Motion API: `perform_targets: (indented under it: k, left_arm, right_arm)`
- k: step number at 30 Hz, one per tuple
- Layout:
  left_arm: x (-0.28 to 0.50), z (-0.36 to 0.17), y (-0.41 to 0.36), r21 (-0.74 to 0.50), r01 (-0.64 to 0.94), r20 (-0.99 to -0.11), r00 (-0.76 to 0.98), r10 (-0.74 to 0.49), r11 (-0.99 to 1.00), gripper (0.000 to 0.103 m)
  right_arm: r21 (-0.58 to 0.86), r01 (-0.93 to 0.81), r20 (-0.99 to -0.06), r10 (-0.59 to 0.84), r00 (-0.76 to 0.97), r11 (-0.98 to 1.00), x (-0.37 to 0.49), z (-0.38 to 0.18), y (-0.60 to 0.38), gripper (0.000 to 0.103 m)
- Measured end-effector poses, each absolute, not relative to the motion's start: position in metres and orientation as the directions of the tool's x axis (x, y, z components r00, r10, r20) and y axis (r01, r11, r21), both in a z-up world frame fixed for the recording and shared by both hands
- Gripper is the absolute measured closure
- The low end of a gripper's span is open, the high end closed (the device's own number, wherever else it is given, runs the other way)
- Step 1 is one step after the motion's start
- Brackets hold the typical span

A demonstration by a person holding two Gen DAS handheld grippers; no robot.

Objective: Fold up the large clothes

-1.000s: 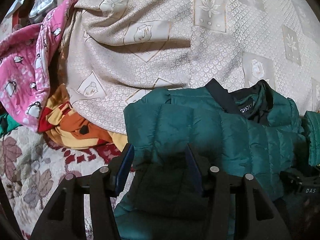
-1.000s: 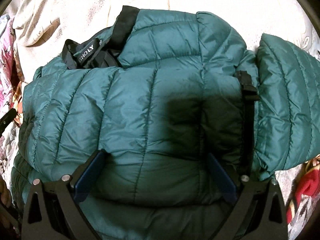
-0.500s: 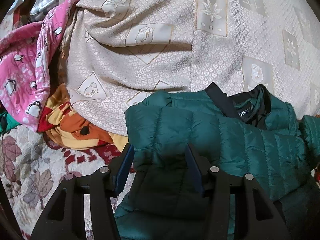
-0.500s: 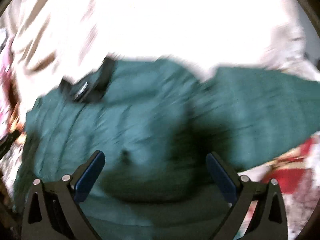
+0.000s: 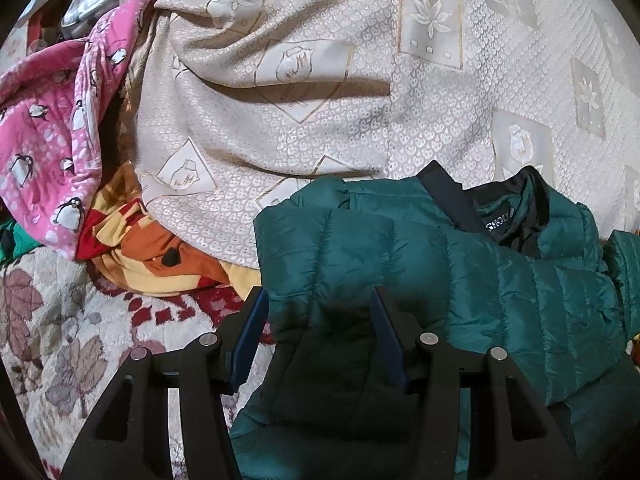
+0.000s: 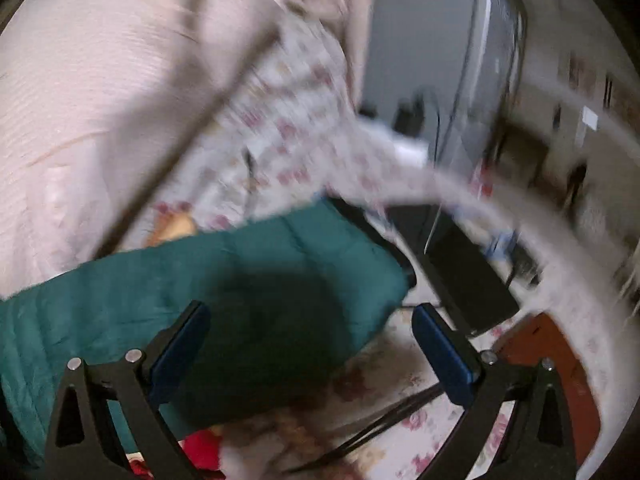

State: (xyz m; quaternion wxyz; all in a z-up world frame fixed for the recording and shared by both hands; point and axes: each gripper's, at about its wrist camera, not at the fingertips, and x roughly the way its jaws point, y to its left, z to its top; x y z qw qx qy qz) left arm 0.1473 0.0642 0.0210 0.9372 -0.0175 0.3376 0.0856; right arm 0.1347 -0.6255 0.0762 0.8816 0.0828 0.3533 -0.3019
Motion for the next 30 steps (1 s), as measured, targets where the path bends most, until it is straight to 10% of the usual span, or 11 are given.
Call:
perform_targets:
  k: [6, 10, 12, 21, 30]
  left_arm:
    - [0.152, 0.014, 0.063, 0.049, -0.174, -0.650, 0.742, 0.164, 0.983, 0.071]
    - [0.155, 0.010, 0.069, 0.062, -0.195, -0.671, 0.718, 0.185, 0.979, 0.071]
    - [0.158, 0.006, 0.074, 0.067, -0.217, -0.691, 0.694, 0.203, 0.974, 0.071]
    - [0.152, 0.009, 0.095, 0.025, -0.261, -0.716, 0.669, 0.200, 0.965, 0.071]
    - [0.143, 0.018, 0.145, 0.007, -0.330, -0.726, 0.647, 0.232, 0.944, 0.071]
  right_arm:
    - [-0.021, 0.534, -0.707, -0.390, 0.590, 0.845, 0.152, 0.047, -0.627, 0.013]
    - [-0.060, 0.597, -0.666, -0.478, 0.573, 0.800, 0.141, 0.047, -0.619, 0.071]
    - [-0.080, 0.589, -0.645, -0.492, 0.585, 0.804, 0.135, 0.053, -0.614, 0.084]
    - [-0.042, 0.503, -0.490, -0.457, 0.742, 0.863, 0.101, 0.095, -0.499, 0.090]
    - [-0.088, 0.219, -0.536, -0.231, 0.812, 0.972, 0.118, 0.062, -0.313, 0.091]
